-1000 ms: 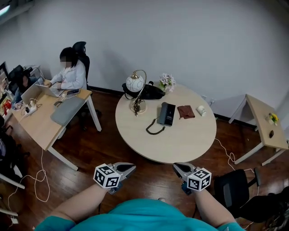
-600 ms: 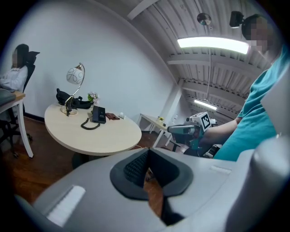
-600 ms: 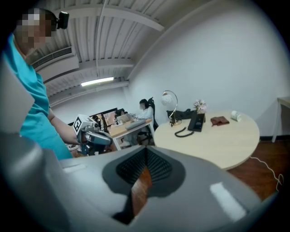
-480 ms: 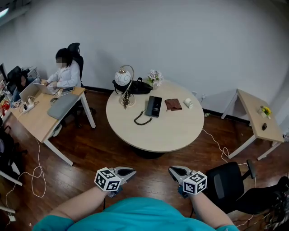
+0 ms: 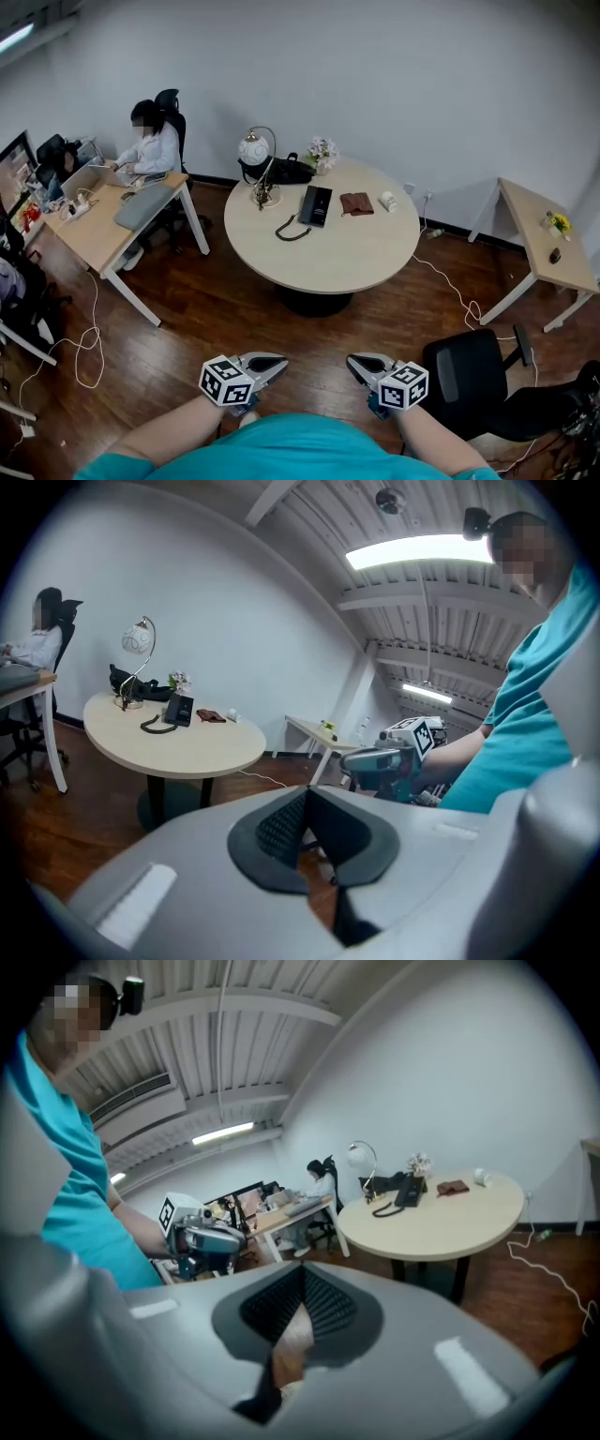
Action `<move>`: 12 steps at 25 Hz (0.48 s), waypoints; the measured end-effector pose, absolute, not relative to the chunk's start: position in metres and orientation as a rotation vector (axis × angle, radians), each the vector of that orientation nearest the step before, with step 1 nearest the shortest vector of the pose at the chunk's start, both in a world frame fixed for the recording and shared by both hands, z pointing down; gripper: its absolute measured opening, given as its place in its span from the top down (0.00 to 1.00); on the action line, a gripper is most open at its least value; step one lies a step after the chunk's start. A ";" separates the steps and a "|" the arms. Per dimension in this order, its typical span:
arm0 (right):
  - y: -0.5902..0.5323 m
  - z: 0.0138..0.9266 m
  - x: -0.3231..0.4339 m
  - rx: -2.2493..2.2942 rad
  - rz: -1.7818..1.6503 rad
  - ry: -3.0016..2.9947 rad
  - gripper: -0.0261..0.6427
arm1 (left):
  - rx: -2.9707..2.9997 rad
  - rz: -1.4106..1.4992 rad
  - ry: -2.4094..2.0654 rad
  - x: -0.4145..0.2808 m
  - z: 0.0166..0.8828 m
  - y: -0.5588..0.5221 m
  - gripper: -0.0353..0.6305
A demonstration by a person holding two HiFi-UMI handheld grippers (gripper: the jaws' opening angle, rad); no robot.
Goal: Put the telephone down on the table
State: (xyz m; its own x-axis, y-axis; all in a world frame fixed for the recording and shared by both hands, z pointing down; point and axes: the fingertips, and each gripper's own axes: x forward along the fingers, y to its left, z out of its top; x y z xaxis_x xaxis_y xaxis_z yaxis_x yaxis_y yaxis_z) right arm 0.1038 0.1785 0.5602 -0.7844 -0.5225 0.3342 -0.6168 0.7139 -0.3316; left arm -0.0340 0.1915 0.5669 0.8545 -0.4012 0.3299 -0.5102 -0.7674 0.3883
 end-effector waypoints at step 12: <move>0.216 0.561 0.033 0.997 0.676 -2.692 0.96 | 2.620 0.326 -0.610 -0.108 0.555 0.219 0.94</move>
State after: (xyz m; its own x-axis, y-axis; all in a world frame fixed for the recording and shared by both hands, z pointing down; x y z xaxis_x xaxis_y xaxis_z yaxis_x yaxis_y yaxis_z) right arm 0.0330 0.2159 0.5607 -0.7551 -0.5678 0.3276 -0.6552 0.6693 -0.3502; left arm -0.1079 0.2192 0.5552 0.8757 -0.3648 0.3163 -0.4657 -0.8114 0.3533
